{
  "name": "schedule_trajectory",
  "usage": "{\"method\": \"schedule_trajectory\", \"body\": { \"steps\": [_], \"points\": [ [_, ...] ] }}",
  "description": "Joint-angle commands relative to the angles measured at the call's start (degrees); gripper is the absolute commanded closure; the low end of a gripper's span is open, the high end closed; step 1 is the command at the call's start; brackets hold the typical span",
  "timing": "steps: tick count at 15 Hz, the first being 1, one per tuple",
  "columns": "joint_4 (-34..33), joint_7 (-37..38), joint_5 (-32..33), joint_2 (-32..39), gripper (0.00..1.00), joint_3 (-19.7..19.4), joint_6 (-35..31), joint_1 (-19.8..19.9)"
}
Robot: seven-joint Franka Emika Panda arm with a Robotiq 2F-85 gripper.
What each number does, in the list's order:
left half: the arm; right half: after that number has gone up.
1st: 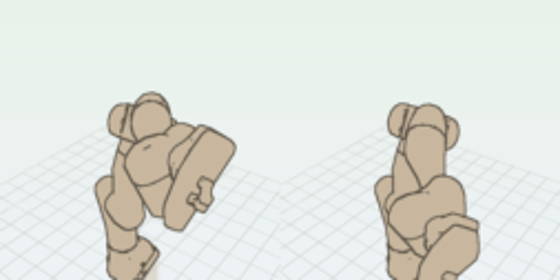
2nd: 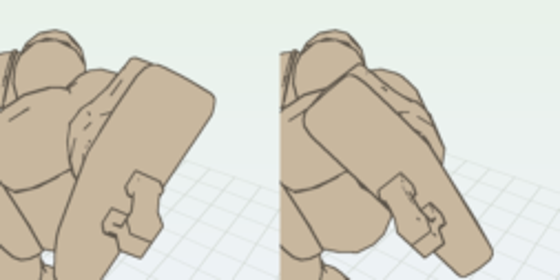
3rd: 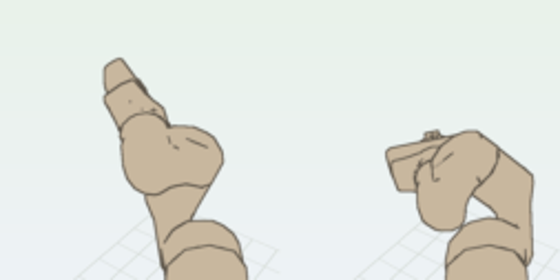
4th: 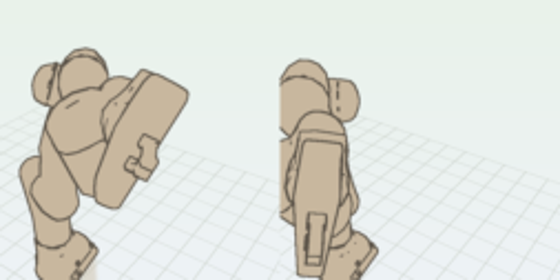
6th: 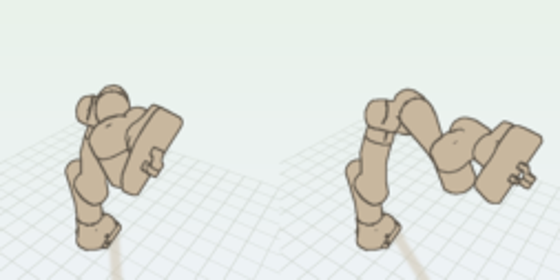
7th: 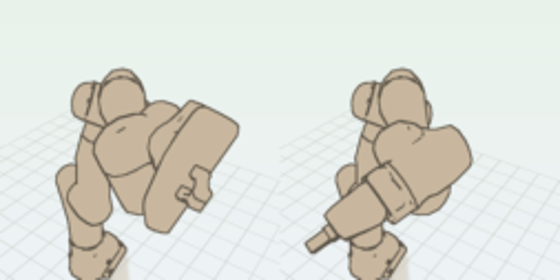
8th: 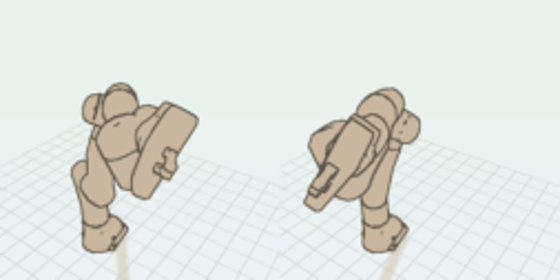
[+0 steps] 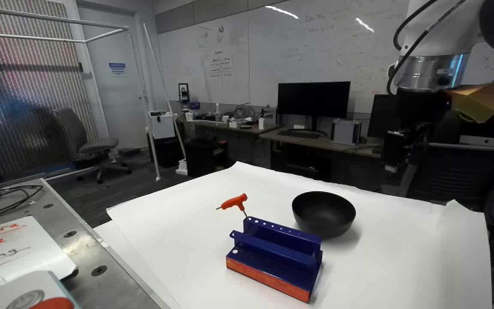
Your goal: Put the orange object in the black bowl
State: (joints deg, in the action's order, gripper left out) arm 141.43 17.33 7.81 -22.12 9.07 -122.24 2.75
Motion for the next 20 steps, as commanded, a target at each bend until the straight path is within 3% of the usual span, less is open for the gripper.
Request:
{"method": "schedule_trajectory", "body": {
  "steps": [1, 12, 17, 20],
  "points": [
    [-0.3, 0.3, 0.4, 0.1, 0.0, -0.9, 0.2, -0.9],
    [-0.8, 0.3, 0.4, 0.0, 0.0, -0.8, 0.2, -0.9],
    [-17.8, 4.5, 3.4, 11.8, 0.0, 1.4, 10.0, -0.6],
    [-27.5, 6.5, 7.6, 19.3, 0.0, 2.2, 15.6, -2.4]
  ]
}}
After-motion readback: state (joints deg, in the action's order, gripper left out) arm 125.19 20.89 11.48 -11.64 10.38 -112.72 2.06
